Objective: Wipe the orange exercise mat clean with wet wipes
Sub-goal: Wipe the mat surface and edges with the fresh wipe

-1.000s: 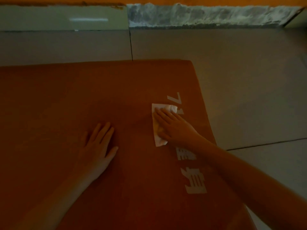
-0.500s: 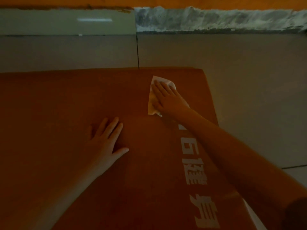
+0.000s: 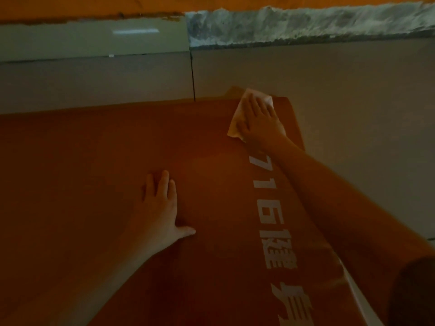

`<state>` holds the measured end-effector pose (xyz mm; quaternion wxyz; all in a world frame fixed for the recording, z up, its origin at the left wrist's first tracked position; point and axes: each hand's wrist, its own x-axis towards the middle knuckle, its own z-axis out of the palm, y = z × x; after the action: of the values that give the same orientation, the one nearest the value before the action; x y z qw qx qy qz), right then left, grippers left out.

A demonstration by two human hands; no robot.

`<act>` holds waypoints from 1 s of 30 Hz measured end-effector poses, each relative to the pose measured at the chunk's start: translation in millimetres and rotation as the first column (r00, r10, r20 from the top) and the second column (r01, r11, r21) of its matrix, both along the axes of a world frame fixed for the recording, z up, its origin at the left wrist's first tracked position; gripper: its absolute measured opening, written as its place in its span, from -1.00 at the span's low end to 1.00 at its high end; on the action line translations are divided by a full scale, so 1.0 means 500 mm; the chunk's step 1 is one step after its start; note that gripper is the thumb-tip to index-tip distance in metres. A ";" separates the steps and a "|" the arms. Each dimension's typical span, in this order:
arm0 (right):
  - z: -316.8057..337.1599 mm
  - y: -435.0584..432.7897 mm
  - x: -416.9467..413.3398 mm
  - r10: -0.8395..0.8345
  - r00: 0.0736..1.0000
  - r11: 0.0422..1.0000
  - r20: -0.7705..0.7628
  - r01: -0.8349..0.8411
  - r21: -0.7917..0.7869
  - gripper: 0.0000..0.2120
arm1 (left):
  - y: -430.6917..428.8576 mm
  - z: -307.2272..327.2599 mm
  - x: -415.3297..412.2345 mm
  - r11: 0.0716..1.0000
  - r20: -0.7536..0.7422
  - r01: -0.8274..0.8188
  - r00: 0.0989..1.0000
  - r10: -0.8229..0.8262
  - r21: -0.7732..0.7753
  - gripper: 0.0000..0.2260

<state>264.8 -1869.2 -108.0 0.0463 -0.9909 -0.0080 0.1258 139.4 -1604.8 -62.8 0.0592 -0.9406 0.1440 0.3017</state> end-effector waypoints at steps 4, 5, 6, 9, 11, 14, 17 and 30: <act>-0.005 0.028 -0.045 -0.007 1.000 0.997 0.020 0.006 0.077 -0.43 | -0.007 0.004 -0.007 1.000 0.006 0.006 1.000 -0.006 0.010 0.06; -0.003 0.019 -0.056 0.050 0.999 0.995 0.019 -0.051 0.081 -0.44 | -0.011 0.006 -0.003 0.999 0.010 0.035 0.999 -0.035 -0.008 0.07; 0.000 0.002 -0.060 0.110 0.994 0.991 0.013 -0.110 0.076 -0.44 | -0.016 0.006 0.006 0.996 0.013 0.082 0.997 -0.082 -0.027 0.08; 0.007 -0.056 -0.034 0.135 0.991 0.990 -0.009 -0.135 0.028 -0.44 | -0.036 0.004 0.037 0.977 -0.034 0.210 0.977 -0.211 -0.029 0.12; 0.011 -0.071 -0.003 0.031 0.999 0.999 -0.030 -0.030 0.025 -0.44 | -0.043 0.002 0.045 0.978 -0.074 0.210 0.975 -0.211 -0.012 0.13; 0.008 -0.067 0.039 -0.062 0.994 0.998 -0.086 0.060 -0.019 -0.35 | -0.042 0.001 0.042 0.977 -0.066 0.212 0.975 -0.213 -0.013 0.13; 0.006 -0.057 0.013 -0.144 0.989 0.989 -0.040 0.145 0.037 -0.37 | -0.044 0.005 0.045 0.979 -0.089 0.203 0.975 -0.202 -0.002 0.14; -0.013 -0.066 -0.143 -0.141 0.990 0.988 0.004 0.140 0.059 -0.42 | -0.038 -0.002 0.045 0.982 -0.059 0.187 0.980 -0.188 -0.021 0.15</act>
<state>193.3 -1902.0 -114.3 0.0840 -0.9877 0.0581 0.1180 161.9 -1624.1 -63.9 0.0755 -0.9137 0.2359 0.3223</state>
